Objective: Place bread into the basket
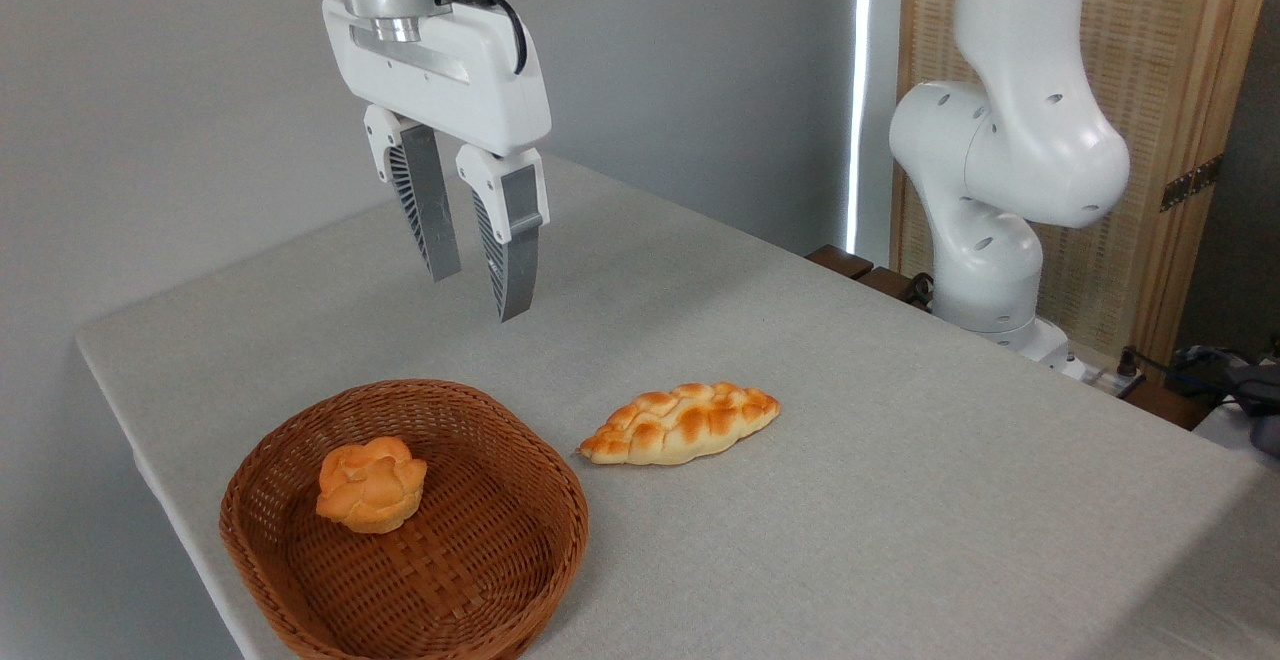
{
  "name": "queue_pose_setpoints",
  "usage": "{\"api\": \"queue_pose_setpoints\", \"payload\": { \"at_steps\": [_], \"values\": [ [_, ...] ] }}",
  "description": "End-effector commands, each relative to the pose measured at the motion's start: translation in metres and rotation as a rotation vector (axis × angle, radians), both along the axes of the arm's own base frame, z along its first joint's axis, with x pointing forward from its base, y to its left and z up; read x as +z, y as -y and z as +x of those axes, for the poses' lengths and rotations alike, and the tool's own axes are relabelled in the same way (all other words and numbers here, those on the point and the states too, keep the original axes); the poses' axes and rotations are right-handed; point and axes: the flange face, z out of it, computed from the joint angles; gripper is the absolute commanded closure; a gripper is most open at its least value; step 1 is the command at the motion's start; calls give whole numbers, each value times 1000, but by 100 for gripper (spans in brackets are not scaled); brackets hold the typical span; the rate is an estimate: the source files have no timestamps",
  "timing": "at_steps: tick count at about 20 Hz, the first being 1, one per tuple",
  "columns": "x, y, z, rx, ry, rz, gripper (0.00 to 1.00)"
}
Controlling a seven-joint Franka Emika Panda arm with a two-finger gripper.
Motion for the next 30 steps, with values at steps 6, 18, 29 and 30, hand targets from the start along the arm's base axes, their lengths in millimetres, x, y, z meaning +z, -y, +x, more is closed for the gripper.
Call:
{"api": "queue_pose_setpoints", "payload": {
  "at_steps": [6,18,29,30],
  "values": [
    [0,1,-8,9,-29,3,0],
    [-13,11,-28,-115,-47,12,0],
    [-73,2,-109,-397,-60,33,0],
    [-84,2,-112,-409,-71,32,0]
  ]
}}
